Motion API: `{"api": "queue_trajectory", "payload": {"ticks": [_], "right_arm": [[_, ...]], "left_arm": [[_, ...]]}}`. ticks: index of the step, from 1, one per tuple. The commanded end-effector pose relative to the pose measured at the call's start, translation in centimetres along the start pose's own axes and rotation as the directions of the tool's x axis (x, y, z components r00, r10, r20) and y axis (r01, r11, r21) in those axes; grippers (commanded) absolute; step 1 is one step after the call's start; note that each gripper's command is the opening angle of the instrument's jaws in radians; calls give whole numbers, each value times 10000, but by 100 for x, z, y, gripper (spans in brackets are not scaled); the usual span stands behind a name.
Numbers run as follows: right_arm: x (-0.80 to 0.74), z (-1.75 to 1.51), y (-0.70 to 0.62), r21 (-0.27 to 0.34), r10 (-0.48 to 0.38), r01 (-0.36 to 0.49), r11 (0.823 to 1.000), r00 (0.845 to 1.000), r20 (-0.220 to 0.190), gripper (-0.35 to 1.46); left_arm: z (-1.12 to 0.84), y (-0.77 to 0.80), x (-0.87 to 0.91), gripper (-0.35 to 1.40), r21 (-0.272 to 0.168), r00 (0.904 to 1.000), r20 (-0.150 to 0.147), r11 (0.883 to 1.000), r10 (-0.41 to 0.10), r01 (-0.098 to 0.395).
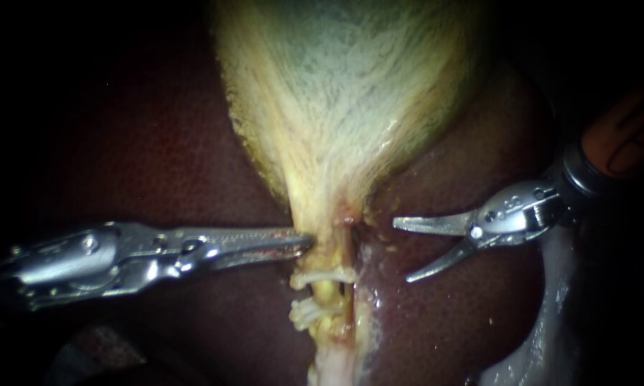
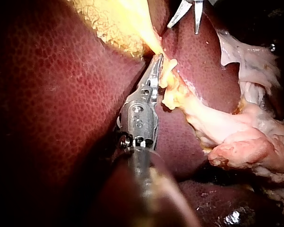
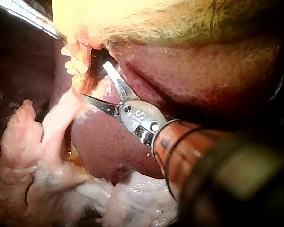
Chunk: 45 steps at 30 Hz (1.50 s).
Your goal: Go to the cutting position left tube
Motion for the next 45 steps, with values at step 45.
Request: {"api": "queue_trajectory", "payload": {"ticks": [45], "right_arm": [[-50,139,-52,1388,1080,-1188,9832,9906,834,138]], "left_arm": [[-64,0,-31,-35,-224,10000,21,9997,-55,55]]}}
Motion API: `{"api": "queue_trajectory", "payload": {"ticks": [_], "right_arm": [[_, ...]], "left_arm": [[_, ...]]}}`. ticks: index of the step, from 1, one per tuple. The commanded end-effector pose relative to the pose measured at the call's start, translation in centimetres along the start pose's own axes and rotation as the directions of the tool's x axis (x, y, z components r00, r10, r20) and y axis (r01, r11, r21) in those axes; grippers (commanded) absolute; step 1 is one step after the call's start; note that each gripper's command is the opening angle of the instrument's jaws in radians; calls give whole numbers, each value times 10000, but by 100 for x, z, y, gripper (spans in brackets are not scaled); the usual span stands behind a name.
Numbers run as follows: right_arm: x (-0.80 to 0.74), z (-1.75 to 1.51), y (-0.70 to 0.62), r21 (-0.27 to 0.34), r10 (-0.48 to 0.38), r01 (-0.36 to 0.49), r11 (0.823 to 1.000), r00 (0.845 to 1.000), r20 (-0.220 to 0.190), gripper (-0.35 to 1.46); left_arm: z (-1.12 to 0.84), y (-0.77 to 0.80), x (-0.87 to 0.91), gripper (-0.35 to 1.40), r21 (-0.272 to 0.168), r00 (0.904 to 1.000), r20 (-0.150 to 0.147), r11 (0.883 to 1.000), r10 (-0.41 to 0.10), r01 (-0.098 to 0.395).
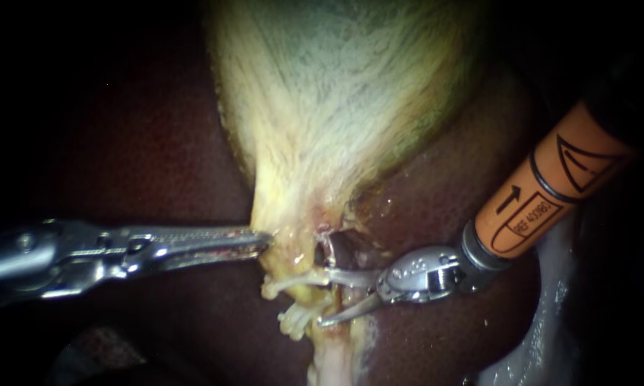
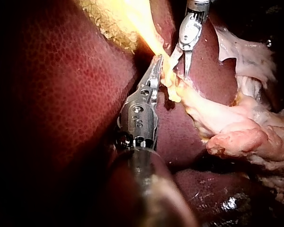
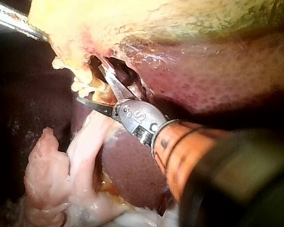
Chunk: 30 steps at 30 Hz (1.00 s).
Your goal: Go to the cutting position left tube
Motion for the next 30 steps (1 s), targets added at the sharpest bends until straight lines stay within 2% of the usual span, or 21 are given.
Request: {"api": "queue_trajectory", "payload": {"ticks": [1,6,10,16,20,30], "right_arm": [[0,5,-2,60,-4,4,10000,10000,33,138],[4,22,-12,640,-64,72,9979,9999,-121,138],[9,39,-17,862,-190,205,9961,9997,-182,136],[18,62,-13,1004,-236,268,9946,9992,-328,135],[23,71,-9,959,96,-52,9954,9989,-452,133],[23,75,-8,950,392,-344,9949,9980,-487,133]], "left_arm": [[1,0,0,-35,-3,10000,-3,10000,5,-5],[1,0,1,-35,-7,10000,-2,10000,6,-6],[3,0,0,-35,-13,10000,-1,10000,5,-5],[4,-1,1,-35,-25,10000,1,10000,7,-7],[5,-1,1,-35,-28,10000,1,10000,9,-9],[6,-1,1,-35,-37,10000,2,10000,10,-10]]}}
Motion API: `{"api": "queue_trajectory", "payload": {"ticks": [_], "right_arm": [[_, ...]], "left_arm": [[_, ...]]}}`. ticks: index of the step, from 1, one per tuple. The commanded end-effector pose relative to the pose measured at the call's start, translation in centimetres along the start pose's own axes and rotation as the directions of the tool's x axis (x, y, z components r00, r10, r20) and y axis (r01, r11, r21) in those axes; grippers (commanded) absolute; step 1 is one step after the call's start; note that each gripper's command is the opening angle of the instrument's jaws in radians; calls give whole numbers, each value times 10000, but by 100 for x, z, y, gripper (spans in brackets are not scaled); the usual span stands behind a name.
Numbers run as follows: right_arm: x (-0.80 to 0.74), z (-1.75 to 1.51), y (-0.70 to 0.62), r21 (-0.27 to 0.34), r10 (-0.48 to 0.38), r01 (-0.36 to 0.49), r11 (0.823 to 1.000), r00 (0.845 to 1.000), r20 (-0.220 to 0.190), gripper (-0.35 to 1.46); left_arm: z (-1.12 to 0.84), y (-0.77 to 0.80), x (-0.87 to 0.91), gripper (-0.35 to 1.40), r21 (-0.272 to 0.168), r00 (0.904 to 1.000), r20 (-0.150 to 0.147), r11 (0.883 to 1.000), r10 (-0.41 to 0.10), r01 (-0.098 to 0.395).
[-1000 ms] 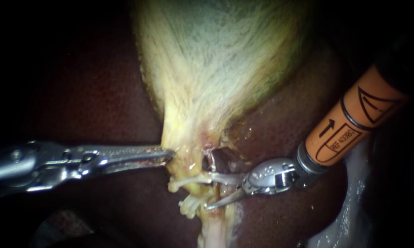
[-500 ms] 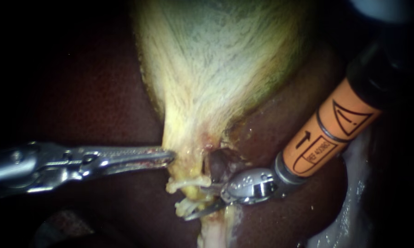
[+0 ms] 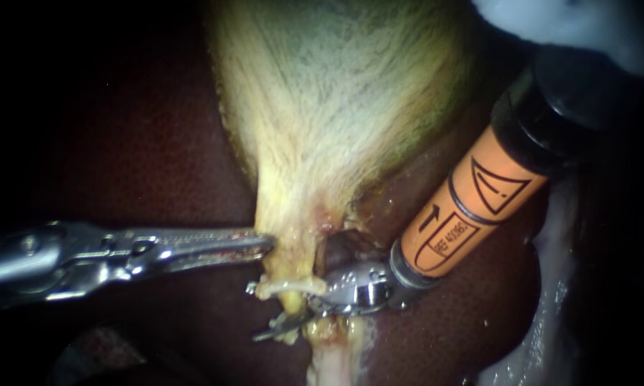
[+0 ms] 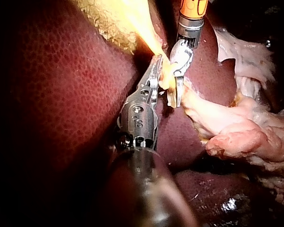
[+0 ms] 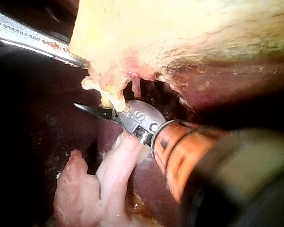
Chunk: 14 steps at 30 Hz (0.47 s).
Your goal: Go to the cutting position left tube
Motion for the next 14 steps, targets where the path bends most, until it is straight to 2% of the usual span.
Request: {"api": "queue_trajectory", "payload": {"ticks": [1,14], "right_arm": [[-1,0,0,-2,-2,2,10000,10000,1,133],[-4,2,1,-2,-28,28,10000,10000,6,135]], "left_arm": [[0,0,0,-35,2,10000,-1,10000,1,-1],[0,0,0,-35,2,10000,-1,10000,2,-2]]}}
